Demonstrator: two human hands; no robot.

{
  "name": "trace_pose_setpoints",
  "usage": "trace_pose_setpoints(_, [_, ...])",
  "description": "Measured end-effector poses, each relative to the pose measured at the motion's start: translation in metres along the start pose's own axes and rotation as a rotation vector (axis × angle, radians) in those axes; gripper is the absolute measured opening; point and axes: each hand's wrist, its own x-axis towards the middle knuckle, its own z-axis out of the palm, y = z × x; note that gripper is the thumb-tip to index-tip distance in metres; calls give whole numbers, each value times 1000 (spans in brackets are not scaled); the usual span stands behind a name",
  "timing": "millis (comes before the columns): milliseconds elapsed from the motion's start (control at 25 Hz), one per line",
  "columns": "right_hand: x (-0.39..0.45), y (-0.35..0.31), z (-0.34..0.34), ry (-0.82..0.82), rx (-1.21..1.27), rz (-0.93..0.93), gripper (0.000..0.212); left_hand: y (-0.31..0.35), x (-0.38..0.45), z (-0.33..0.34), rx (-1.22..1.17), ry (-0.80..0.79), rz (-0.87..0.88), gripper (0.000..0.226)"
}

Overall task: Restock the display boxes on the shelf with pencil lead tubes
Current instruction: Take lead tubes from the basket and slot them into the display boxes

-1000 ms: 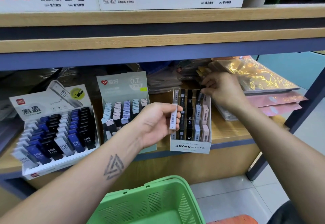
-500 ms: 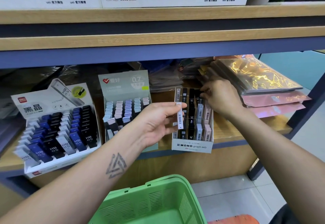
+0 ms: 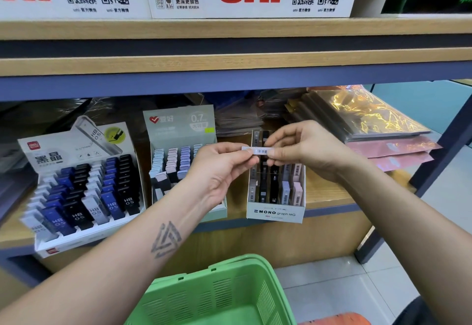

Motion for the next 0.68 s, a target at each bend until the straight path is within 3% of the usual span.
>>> trace_pose_setpoints(80, [1, 0, -3, 133, 83, -13, 21, -3, -1, 1, 77, -6, 27, 12])
trace_pose_setpoints(160, [0, 0, -7, 221, 13, -45, 22, -6, -2, 2, 297, 2, 84, 11])
trace_pose_setpoints(320, [-5, -3, -24, 335, -359, -90, 16, -14, -1, 0, 1168, 33, 406, 18])
trace_pose_setpoints(400, [-7, -2, -29, 346, -533, -97, 14, -20, 0, -2, 1427, -14, 495, 29])
trace_pose_setpoints(520, [-8, 5, -26, 345, -767, -106, 13, -29, -2, -4, 1557, -123, 527, 34])
trace_pose_setpoints(680, [-8, 12, -20, 332, -838, -119, 17, -35, -3, -5, 1611, -176, 495, 35])
